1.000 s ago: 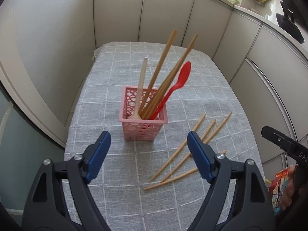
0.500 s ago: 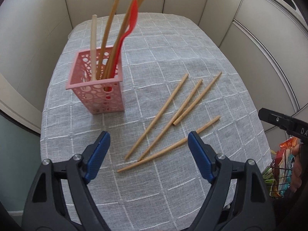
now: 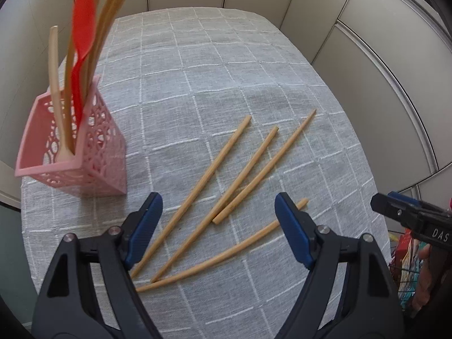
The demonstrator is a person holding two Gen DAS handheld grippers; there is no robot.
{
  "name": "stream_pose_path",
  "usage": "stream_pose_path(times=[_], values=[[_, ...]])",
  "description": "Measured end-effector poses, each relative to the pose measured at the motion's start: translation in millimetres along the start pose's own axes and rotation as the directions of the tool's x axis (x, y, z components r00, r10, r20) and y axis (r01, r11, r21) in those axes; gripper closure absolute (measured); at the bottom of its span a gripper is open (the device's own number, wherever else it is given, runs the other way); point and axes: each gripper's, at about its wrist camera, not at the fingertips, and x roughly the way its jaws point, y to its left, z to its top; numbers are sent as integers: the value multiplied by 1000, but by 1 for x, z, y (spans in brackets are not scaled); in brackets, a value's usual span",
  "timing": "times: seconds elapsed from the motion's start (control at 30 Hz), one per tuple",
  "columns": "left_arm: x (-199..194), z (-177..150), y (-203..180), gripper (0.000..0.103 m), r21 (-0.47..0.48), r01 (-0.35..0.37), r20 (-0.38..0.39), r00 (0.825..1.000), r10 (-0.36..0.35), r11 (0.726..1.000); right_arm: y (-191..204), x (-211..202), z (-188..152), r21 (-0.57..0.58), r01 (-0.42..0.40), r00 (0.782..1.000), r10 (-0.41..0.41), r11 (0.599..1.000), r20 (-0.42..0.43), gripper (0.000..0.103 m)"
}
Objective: Organize utensils
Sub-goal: 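Move both tools to the loose chopsticks and grasp one with the left tool, then grasp another chopstick with the right tool while the left tool lifts its own upright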
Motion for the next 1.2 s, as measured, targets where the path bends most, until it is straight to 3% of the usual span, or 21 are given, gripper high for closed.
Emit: stream_pose_path(times=[0.13, 0.23, 0.33, 0.53, 0.6, 0.8, 1.2], values=[[20, 19, -9, 52, -6, 5, 17, 1000, -5, 1000, -10, 7, 7, 43, -8, 1000, 9, 999, -22, 26], [39, 33, -17, 66, 16, -16, 17, 1000, 16, 1000, -13, 11, 13, 56, -22, 999, 23, 998, -32, 26], [54, 44, -23, 73, 54, -47, 16, 999, 46, 997, -17, 13, 20, 79, -26, 999, 28, 997, -27, 26], [76, 58, -33, 79, 140, -78, -7, 997, 80, 987, -29, 22, 33, 139, -27, 999, 32, 990, -35, 26], [88, 60, -36, 81, 173, -69, -57, 995, 80, 983, -32, 26, 36, 151, -23, 999, 29, 988, -37, 26], [88, 60, -36, 91, 175, -81, -62, 994, 93, 981, -41, 34, 41, 204, -21, 999, 31, 979, -44, 26], [14, 35, -42, 95, 200, -117, 49, 993, 109, 973, -31, 40, 41, 218, -37, 998, 48, 975, -48, 26]])
